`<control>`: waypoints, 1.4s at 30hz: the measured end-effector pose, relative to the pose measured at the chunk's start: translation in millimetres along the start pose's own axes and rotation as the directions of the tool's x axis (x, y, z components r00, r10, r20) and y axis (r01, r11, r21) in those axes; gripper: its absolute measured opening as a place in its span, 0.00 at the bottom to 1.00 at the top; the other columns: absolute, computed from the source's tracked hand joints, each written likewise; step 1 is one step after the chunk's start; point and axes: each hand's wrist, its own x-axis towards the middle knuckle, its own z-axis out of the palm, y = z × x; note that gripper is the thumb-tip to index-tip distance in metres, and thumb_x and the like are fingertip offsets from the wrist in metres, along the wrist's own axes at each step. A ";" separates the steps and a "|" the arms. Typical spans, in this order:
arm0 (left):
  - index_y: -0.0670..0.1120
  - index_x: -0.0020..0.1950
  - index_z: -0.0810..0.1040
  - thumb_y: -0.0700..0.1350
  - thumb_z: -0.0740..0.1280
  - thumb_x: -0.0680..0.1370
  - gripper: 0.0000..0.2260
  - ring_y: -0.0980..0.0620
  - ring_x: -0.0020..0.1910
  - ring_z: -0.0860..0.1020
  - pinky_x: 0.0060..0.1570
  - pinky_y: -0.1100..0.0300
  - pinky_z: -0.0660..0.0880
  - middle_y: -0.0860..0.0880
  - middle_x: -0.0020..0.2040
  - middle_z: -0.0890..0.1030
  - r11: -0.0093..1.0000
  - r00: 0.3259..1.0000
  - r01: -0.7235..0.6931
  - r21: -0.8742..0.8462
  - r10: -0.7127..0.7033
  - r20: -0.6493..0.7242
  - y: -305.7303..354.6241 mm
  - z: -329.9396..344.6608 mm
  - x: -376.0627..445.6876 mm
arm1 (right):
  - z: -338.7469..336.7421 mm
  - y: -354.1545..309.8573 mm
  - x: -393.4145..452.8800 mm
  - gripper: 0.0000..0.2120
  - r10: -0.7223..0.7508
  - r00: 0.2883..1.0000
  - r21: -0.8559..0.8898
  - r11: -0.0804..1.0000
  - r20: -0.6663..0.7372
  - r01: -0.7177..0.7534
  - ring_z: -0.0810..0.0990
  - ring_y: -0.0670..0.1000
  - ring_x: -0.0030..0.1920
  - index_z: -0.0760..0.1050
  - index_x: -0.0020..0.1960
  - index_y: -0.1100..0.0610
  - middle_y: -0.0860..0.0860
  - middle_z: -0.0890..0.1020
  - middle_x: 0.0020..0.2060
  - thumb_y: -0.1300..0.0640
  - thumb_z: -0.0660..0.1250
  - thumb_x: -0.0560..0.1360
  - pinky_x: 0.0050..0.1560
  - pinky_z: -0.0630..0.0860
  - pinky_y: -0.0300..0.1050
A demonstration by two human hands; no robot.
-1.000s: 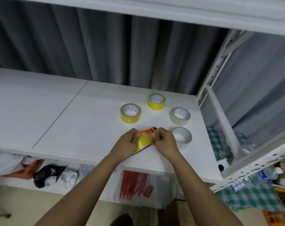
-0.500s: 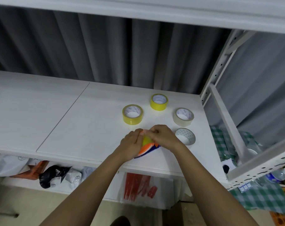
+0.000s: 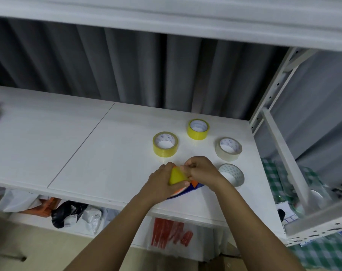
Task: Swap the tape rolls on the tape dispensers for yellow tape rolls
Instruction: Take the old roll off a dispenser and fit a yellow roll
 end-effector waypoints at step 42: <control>0.49 0.52 0.77 0.57 0.62 0.77 0.13 0.50 0.48 0.78 0.52 0.53 0.73 0.50 0.48 0.81 0.998 0.993 -0.035 0.056 0.041 -0.112 -2.7 -11.4 -15.0 | 11.4 44.1 -29.3 0.15 0.156 0.979 0.195 0.972 -0.128 -0.130 0.72 0.46 0.30 0.77 0.32 0.61 0.51 0.75 0.27 0.54 0.71 0.73 0.36 0.71 0.37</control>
